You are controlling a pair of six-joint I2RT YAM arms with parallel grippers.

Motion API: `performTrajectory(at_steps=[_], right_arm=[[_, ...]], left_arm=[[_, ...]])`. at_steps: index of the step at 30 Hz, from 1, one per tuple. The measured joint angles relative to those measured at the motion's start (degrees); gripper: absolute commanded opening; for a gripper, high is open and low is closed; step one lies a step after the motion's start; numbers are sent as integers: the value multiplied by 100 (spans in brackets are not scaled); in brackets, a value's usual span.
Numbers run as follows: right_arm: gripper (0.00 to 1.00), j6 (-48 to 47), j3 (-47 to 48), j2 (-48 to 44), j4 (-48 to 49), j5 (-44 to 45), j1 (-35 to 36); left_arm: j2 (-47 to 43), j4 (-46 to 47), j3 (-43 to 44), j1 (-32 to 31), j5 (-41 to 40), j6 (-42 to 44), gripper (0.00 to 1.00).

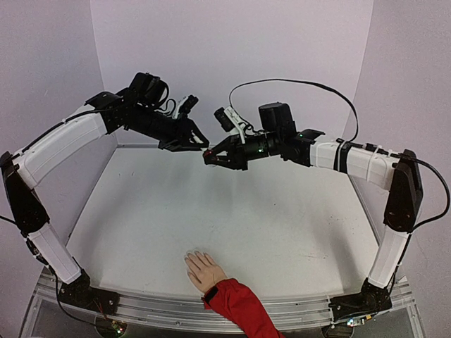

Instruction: Paint the nails

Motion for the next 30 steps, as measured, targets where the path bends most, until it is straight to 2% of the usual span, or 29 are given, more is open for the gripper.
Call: performTrajectory(at_steps=[9,11,30], right_arm=[[0,-35,0,2,-50,22,0],[0,-48,0,2,-57,33,2],[0,-387,-144,2,-50,343,74]], left_arm=[[0,-20,9,-22,-46,24,7],[0,-35,11,-26,-61,24,0],[-17,-195,52,-46,-470,31,0]])
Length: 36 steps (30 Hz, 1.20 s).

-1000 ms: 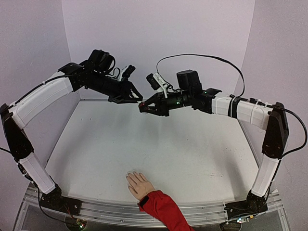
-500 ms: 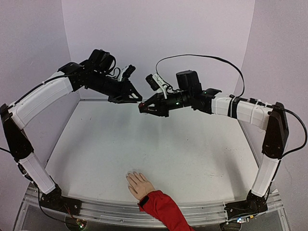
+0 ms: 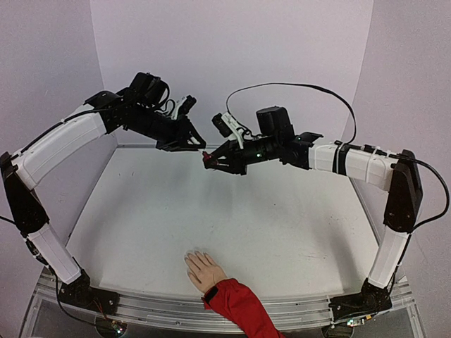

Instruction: Paint the nails

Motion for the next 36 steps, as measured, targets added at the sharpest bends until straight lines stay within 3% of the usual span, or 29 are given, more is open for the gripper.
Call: performTrajectory(at_steps=[36], right_arm=[[0,-17,-55,-2,50,24,0]], left_arm=[[-177,-4,-2,0,-302,7,0]])
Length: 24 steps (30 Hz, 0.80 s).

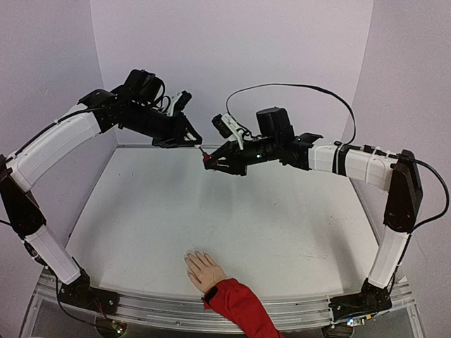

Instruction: Paint the nails

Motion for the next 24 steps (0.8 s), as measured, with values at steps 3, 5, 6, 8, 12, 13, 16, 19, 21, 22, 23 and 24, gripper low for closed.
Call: performTrajectory(at_steps=[3,5,6,8,12,13,16,19,21,22,23,24], right_arm=[[0,2,0,0,2,-2,2],[0,0,0,0,2,-2,2],[0,2,0,0,4,0,2],[0,2,0,0,2,0,2],[0,2,0,0,11,0,2],[0,2,0,0,17,0,2],[0,9,0,0,48,0,7],[0,20,-11,0,68,0,22],[0,22,-24,0,83,0,28],[0,24,-26,0,83,0,28],[0,24,-28,0,85,0,28],[0,24,-31,0,87,0,28]], left_arm=[[-33,0,0,0,-31,13,0],[-50,0,0,0,-48,15,0],[-55,0,0,0,-70,17,0],[-59,0,0,0,-83,39,0],[-61,0,0,2,-96,81,0],[-61,0,0,2,-107,92,0],[-61,0,0,2,-125,101,0],[-61,-2,0,2,-127,103,0],[-66,-4,0,4,-129,103,0],[-70,-4,0,4,-129,103,0],[-81,-4,0,2,-131,105,0],[-87,-7,0,2,-131,105,0]])
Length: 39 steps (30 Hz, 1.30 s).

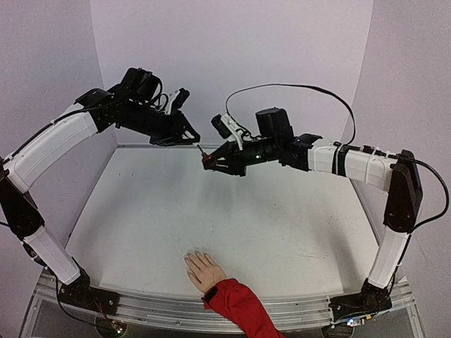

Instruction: Paint the nails

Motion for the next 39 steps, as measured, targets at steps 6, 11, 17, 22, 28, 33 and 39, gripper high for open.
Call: performTrajectory(at_steps=[6,11,17,22,28,33,39], right_arm=[[0,0,-2,-2,4,9,0],[0,20,-35,-13,72,46,0],[0,42,-109,-76,201,70,4],[0,44,-188,-168,280,79,9],[0,63,-459,-341,444,227,9],[0,146,-997,-708,769,723,9],[0,162,-1829,-1438,1178,1644,9]], left_arm=[[-31,-2,0,2,-2,2,0],[-33,-4,0,2,-42,11,0],[-33,-35,0,2,-131,15,0],[-39,-39,0,2,-151,17,0],[-142,-57,-59,11,-254,33,0],[-387,-85,-251,63,-284,39,0],[-835,-81,-935,168,-90,52,0]])
